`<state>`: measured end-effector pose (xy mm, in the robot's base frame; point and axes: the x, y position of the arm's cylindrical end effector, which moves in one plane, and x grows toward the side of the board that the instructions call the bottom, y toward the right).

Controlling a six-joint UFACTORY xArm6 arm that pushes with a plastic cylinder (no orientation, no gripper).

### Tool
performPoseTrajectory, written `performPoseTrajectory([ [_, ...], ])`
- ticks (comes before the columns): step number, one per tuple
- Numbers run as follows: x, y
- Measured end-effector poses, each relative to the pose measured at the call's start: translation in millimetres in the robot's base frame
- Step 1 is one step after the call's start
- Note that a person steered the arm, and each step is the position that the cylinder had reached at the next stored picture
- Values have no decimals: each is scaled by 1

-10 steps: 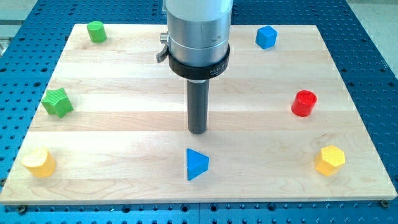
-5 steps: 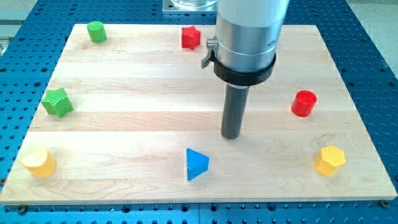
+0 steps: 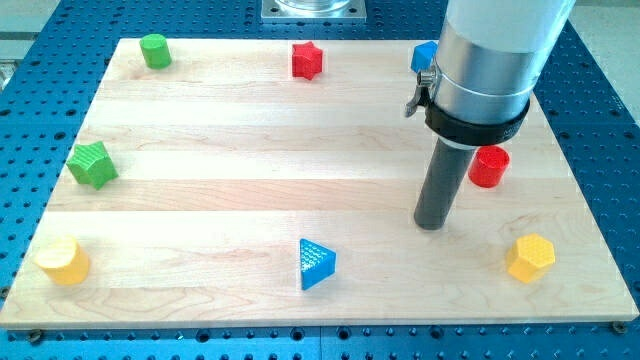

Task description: Place your hand diagonal to hexagon

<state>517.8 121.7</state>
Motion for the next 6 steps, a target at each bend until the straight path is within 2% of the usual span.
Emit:
performPoseTrajectory([
  [4, -6, 9],
  [6, -51, -77],
])
